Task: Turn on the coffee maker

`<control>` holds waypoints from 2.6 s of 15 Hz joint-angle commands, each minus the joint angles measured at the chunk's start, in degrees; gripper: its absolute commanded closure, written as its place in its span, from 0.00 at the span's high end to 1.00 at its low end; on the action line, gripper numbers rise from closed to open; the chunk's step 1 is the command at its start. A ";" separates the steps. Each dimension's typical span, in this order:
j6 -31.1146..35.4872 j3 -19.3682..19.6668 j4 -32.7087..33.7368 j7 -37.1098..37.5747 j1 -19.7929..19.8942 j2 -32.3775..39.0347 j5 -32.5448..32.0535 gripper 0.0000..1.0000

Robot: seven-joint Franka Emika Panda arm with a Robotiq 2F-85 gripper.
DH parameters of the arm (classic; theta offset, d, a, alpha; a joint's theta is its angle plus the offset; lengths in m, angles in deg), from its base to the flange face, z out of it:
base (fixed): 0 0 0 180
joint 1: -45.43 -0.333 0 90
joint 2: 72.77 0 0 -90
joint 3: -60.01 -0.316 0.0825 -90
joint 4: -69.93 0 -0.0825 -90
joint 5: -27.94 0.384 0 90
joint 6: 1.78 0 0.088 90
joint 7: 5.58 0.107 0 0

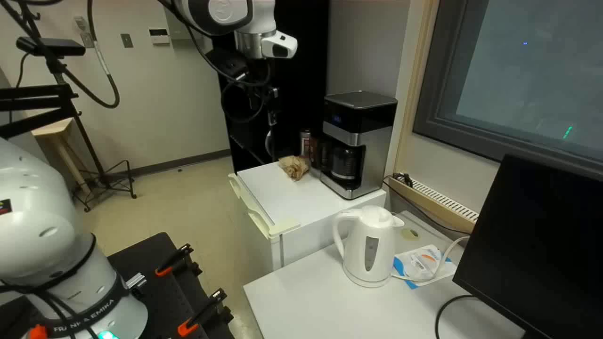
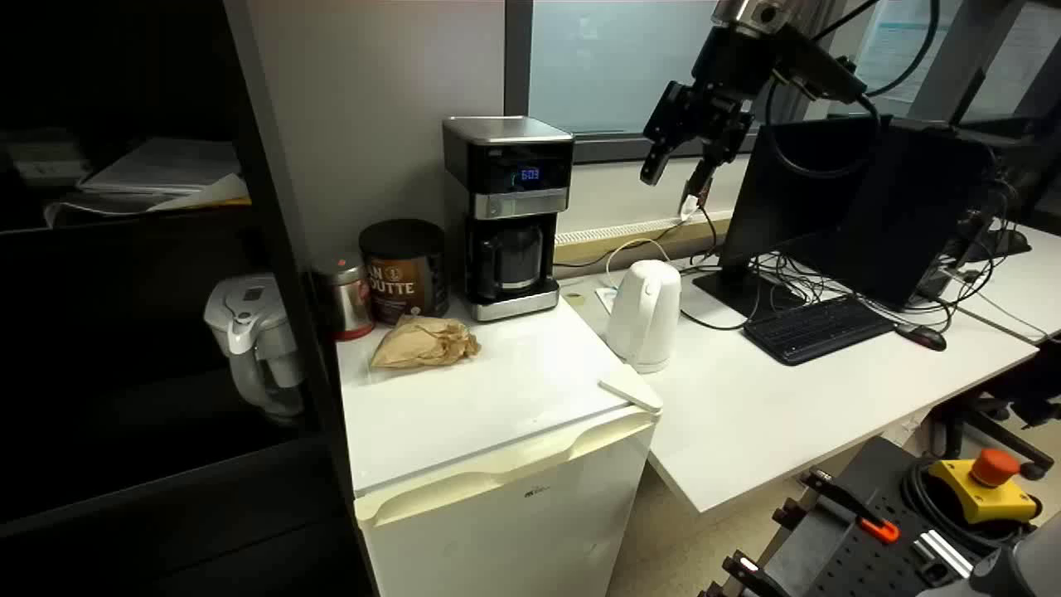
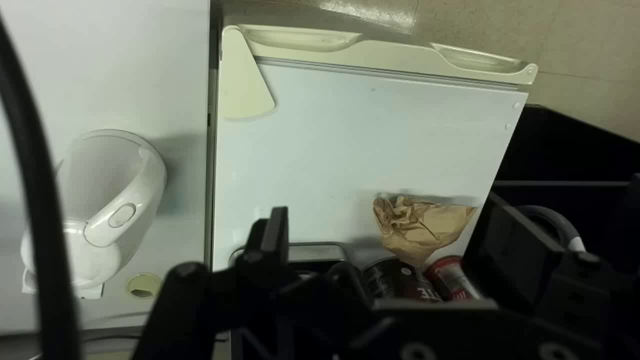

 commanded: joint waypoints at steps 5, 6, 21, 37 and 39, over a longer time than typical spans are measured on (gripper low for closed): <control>-0.14 -0.52 0.10 -0.19 0.61 0.01 0.22 1.00; -0.14 -0.52 0.10 -0.19 0.61 0.01 0.22 1.00; 22.74 -1.52 2.43 -7.75 0.00 17.66 -1.26 0.36; 45.11 -7.07 17.75 -17.67 1.01 38.30 10.06 0.04; 44.87 -7.90 20.29 -18.29 1.41 40.18 10.79 0.04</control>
